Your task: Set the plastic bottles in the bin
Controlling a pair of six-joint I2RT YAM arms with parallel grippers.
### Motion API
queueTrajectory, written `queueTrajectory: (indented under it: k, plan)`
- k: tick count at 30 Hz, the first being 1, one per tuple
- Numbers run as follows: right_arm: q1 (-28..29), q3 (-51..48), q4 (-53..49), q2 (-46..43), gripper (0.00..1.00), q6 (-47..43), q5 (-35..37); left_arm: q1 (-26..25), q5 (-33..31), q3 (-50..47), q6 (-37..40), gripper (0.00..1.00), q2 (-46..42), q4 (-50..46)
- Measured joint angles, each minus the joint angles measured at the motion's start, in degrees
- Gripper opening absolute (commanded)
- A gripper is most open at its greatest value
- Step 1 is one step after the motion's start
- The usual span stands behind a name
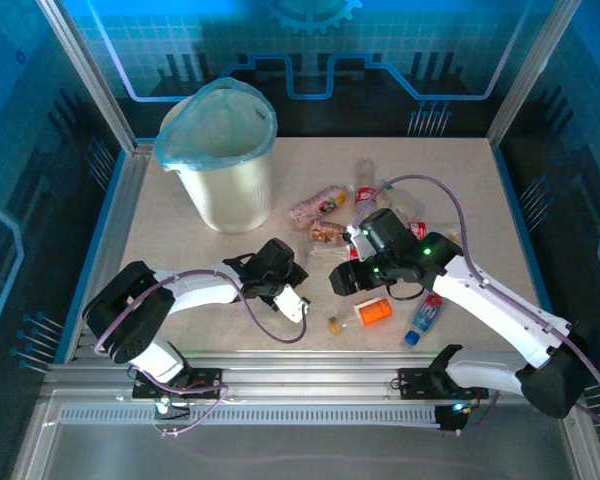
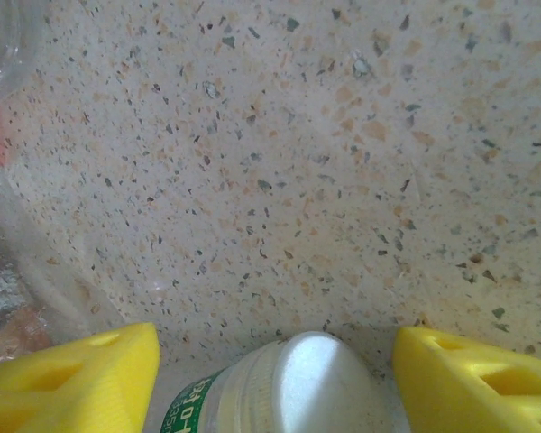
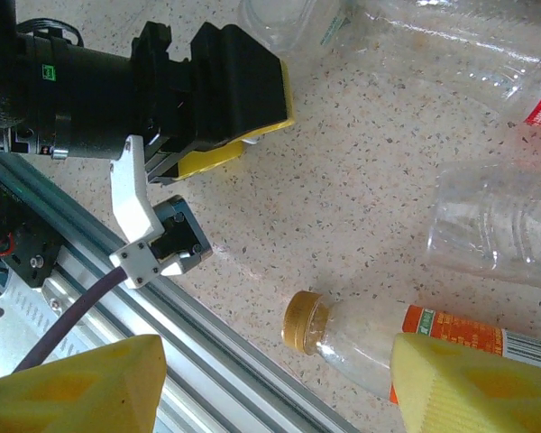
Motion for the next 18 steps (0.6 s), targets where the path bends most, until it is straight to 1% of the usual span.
queueTrajectory:
  k: [7, 12, 18]
  plan:
    - [1.36, 0.00, 1.03, 0.02, 0.68, 0.22, -0.04, 1.33, 1.18, 0.02, 1.38, 0.70, -0.09, 0.57]
    - [2.05, 0.00, 1.77, 0.26, 0.68, 0.22, -0.09, 2.89, -0.35, 0.13, 2.54, 0.69, 0.11, 1.11]
    - [2.80, 0.00, 2.60, 0.57, 0.68, 0.57, -0.48, 3.28, -0.98, 2.34, 4.15, 0.67, 0.24, -0.92]
